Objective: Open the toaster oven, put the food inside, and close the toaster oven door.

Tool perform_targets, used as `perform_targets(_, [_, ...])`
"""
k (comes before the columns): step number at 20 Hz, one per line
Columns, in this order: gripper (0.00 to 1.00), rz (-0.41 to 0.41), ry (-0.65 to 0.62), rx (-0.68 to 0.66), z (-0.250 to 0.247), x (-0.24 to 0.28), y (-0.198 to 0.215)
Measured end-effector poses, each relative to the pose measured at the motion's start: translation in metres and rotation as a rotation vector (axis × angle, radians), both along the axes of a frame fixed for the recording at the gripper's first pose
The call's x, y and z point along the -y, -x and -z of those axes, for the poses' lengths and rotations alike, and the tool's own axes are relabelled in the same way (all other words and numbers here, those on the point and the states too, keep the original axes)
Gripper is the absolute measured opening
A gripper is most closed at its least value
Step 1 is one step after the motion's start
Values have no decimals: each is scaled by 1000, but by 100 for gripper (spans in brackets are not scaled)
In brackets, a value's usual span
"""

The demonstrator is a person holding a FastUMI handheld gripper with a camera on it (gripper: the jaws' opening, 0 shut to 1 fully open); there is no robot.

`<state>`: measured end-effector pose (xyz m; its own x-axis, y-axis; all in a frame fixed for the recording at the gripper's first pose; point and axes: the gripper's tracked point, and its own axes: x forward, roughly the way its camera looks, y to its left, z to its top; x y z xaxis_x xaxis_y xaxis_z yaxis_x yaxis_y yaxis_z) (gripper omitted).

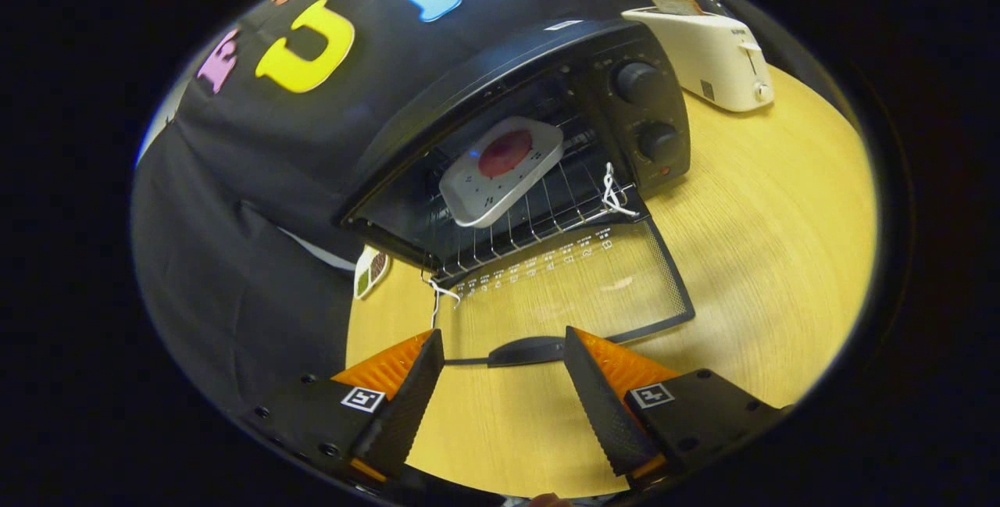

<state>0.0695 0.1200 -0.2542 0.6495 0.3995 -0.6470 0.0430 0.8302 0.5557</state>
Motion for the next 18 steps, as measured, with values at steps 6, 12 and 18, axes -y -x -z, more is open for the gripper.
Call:
perform_targets(6, [98,-200,241,-19,28,-14,47])
perform_targets(12, [98,-185,436,-120,61,5,61])
perform_targets(18, [98,-78,496,-171,81,14,37])
